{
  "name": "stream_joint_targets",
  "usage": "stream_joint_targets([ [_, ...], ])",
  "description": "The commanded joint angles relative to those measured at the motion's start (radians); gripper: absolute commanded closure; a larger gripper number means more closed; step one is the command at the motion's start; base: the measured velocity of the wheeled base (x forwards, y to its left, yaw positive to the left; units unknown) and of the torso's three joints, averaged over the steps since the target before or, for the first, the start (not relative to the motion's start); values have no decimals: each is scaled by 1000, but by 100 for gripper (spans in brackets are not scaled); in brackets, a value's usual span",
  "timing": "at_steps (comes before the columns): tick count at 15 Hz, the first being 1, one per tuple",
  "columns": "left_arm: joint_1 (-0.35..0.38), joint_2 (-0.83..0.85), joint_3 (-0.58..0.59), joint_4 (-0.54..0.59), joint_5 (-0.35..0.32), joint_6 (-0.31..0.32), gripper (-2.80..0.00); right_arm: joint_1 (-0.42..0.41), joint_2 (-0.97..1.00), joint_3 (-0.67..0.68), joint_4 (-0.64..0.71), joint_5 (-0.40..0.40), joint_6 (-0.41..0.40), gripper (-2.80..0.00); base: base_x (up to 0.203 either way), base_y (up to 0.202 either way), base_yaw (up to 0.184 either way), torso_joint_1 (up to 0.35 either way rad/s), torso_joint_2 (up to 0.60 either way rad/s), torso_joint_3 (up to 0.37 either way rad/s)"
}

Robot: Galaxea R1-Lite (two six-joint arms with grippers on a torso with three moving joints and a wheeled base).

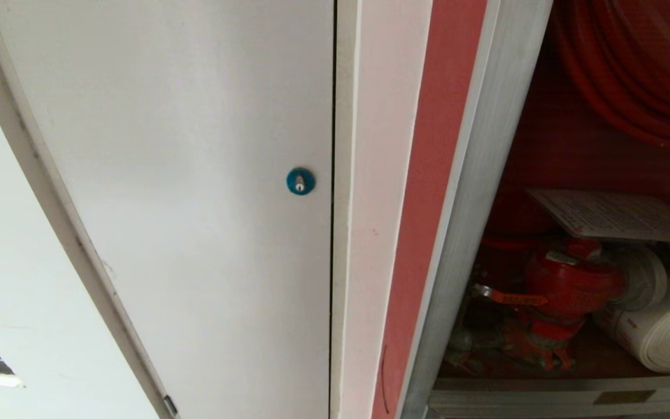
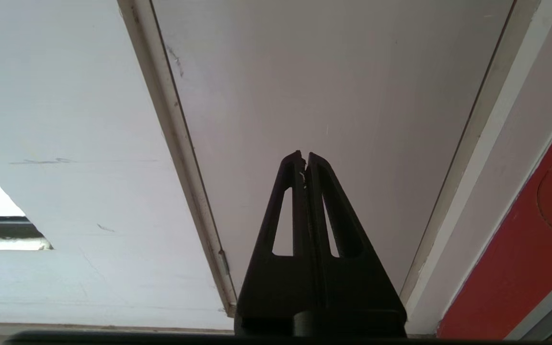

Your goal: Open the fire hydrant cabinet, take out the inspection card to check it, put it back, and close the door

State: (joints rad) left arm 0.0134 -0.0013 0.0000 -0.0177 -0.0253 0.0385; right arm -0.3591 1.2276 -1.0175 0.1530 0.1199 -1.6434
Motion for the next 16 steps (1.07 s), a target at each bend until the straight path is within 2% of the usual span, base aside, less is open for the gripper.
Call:
stream_joint_targets([
  [1, 0, 1, 6, 1, -1, 0, 0, 0, -54, 45, 2, 1, -9, -280, 0, 0, 0, 0, 0, 0],
  [16, 0, 1, 6, 0, 0, 0, 0, -1, -379, 185, 14, -2, -39, -280, 0, 0, 0, 0, 0, 0],
])
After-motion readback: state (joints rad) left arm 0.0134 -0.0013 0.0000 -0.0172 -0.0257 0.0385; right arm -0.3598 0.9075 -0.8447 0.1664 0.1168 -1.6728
